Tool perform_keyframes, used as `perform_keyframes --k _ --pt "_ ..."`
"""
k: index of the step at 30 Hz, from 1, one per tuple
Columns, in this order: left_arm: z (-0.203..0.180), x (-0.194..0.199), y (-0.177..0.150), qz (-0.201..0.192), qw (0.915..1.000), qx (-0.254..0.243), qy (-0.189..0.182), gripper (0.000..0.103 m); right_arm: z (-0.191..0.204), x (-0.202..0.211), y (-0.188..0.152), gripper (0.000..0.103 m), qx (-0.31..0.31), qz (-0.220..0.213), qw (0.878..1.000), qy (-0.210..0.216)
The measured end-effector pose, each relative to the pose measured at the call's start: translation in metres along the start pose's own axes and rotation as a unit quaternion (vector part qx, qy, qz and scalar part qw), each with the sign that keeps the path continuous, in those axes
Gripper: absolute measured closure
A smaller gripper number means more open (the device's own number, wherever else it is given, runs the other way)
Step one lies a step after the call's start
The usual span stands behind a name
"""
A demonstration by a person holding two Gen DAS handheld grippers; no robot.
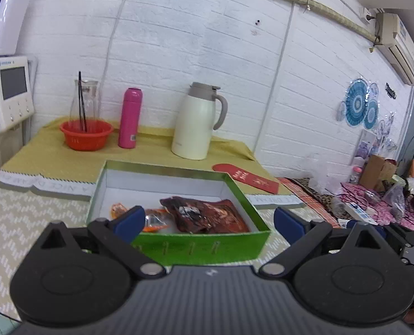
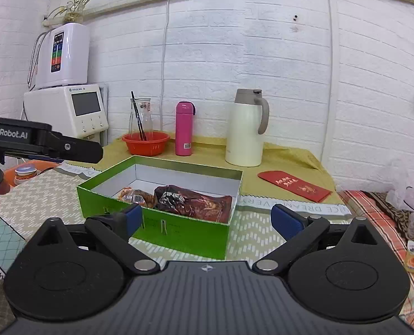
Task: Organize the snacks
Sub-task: 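Grasp the clear red-date bag with the right gripper while the left grasps red sausage sticks, then carry the date bag and sausage sticks over the green box with both grippers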
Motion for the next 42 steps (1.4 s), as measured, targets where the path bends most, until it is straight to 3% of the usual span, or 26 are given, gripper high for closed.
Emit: perform_keyframes --k 5,10,17,20,22,23,27,32,36,38,39,40,42 --pt "-0.008 0.012 -0.032 0.033 0.9983 0.017 -0.045 0.006 -0.006 0.020 -0.030 0.000 -0.018 0.019 0.999 -0.020" --pt "-0.010 0.023 -0.065 0.054 0.9980 0.008 -0.032 0.006 0.000 0.025 -0.054 0.000 -0.057 0.055 0.997 0.022" --pt "0.009 0.040 -0.091 0.079 0.9961 0.030 -0.023 0.006 0.041 -0.001 -0.074 0.000 -0.022 0.104 0.990 0.088" --pt "0.014 0.045 -0.092 0.082 0.9961 0.029 -0.018 0.006 0.051 -0.015 -0.078 0.000 -0.006 0.119 0.989 0.092" --pt "0.015 0.046 -0.091 0.081 0.9961 0.026 -0.023 0.006 0.055 -0.019 -0.084 0.003 0.011 0.128 0.989 0.076" --pt "0.015 0.045 -0.090 0.081 0.9960 0.024 -0.027 0.006 0.055 -0.020 -0.087 0.018 0.015 0.133 0.989 0.070" --pt "0.003 0.029 -0.083 0.090 0.9939 0.010 -0.062 0.006 0.044 -0.009 -0.093 0.030 -0.002 0.142 0.988 0.066" --pt "-0.022 -0.007 -0.067 0.093 0.9897 -0.006 -0.108 0.006 0.030 0.011 -0.093 0.033 -0.028 0.141 0.988 0.051" --pt "-0.044 -0.050 -0.057 0.114 0.9825 -0.010 -0.147 0.007 0.028 0.025 -0.095 0.032 -0.013 0.144 0.989 0.040" --pt "-0.057 -0.073 -0.057 0.131 0.9793 -0.017 -0.153 0.012 0.026 0.028 -0.098 0.032 -0.014 0.147 0.988 0.035" --pt "-0.062 -0.084 -0.058 0.142 0.9775 -0.021 -0.154 0.028 0.025 0.029 -0.100 0.032 -0.015 0.149 0.988 0.031" --pt "-0.067 -0.094 -0.059 0.155 0.9753 -0.021 -0.156 0.050 0.023 0.031 -0.101 0.032 -0.016 0.147 0.989 0.029" --pt "-0.071 -0.111 -0.062 0.175 0.9710 -0.011 -0.162 0.053 0.019 0.033 -0.101 0.032 -0.022 0.145 0.989 0.023"
Point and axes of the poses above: each gripper's, at about its wrist camera, not at the fingertips, and x roughly against the way its jaws point, z to its left, y to its top, the point moved 1 cm from there along -x, roughly the way its jaws point, and after that the axes turned 11 degrees about -x, right-handed, at the moved point
